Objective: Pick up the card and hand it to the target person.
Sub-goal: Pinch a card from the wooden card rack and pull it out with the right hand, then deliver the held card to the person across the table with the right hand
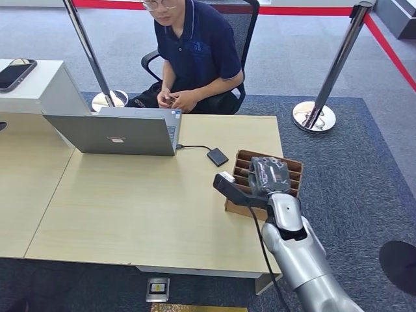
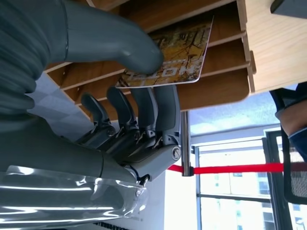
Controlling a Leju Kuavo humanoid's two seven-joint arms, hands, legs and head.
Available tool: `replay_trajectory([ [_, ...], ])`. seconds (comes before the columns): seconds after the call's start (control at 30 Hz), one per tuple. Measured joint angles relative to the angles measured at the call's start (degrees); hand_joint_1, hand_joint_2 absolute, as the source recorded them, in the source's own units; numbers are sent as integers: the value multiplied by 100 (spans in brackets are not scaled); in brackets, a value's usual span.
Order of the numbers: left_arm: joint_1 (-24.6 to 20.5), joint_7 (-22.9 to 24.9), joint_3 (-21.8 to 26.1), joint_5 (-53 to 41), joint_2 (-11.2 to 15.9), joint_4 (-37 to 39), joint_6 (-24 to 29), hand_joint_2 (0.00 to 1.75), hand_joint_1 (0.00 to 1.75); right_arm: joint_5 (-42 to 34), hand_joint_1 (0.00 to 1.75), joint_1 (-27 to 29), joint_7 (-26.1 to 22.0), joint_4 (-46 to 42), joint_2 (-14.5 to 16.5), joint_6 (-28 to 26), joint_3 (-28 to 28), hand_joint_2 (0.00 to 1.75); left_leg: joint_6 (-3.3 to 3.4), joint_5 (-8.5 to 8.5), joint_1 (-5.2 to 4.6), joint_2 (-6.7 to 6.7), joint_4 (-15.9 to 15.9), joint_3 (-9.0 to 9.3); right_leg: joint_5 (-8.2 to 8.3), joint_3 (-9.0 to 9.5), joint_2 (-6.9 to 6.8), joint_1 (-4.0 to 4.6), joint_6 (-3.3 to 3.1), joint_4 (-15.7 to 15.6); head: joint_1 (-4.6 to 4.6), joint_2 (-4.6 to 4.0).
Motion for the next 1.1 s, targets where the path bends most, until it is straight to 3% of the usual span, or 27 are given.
replay_trajectory([
  [0.4, -1, -3, 0, 50, 0, 0, 3, 0, 0, -69, 148, -3, -103, -299, -33, 37, 3, 175, -1, 3, 0, 0, 1, -9, 2, -6, 0, 0, -2, 0, 0, 0],
  [0.73, 0, -1, 10, 180, 0, 0, 79, 0, 0, -80, 141, -60, -156, -1373, -99, 220, 127, 175, -2, 4, 0, 0, 1, -14, 3, -11, 0, 0, -2, 1, 0, 0],
  [0.93, -1, 24, 13, 194, -6, 0, 103, 0, 0, -86, 141, -264, -214, -1800, -98, 395, 353, 175, -2, 5, 0, 0, 0, -16, 4, -12, 0, 0, -1, 1, 0, 0],
  [1.1, -6, 56, 13, 188, -7, 1, 129, 0, 0, -243, 143, -659, -208, -1672, 15, 497, 521, 175, -2, 9, 0, 0, 1, -18, 8, -13, 0, 0, 0, 2, 0, 0],
])
